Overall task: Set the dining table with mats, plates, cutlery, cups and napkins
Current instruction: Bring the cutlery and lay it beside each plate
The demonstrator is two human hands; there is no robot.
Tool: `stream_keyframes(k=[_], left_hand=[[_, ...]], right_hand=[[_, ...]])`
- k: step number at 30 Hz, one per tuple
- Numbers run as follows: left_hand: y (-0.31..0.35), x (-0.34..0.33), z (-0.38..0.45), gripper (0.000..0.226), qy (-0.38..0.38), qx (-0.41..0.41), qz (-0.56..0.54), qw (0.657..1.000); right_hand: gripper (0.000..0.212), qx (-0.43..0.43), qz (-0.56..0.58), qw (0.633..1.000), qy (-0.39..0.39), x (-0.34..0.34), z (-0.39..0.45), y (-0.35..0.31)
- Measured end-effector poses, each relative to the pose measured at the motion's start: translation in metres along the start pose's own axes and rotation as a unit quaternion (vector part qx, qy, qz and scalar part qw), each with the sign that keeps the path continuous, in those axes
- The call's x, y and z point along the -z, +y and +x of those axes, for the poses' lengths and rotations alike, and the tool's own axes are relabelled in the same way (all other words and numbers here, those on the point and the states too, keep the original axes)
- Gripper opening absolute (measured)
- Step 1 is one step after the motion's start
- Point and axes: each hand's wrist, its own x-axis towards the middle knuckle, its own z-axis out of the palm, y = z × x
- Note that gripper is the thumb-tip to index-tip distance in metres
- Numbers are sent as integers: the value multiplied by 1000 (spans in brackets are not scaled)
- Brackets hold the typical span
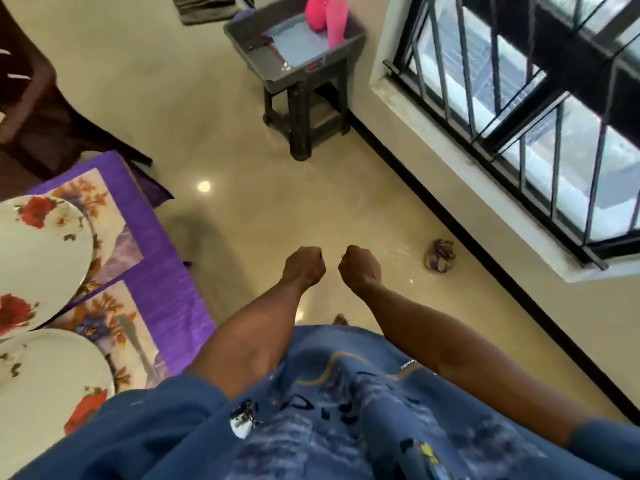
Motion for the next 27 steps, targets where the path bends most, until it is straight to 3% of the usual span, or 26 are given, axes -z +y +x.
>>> stream_keyframes(k=[5, 13, 22, 27], left_hand=[[18, 18, 46, 26, 36, 9, 5, 999], [-2, 64, 156, 27, 31, 2, 29, 999], [-48, 226, 329, 22, 88, 21, -6, 996], [-67, 262, 382, 21, 84, 35, -22, 996]], right_hand=[[23, -20, 5, 1000, 21, 26, 49, 1], [23, 18, -15, 1000, 4, 53, 161, -59], [19, -8, 108, 994, 32, 107, 319, -220], [21, -2, 136, 991, 15, 120, 377, -293]])
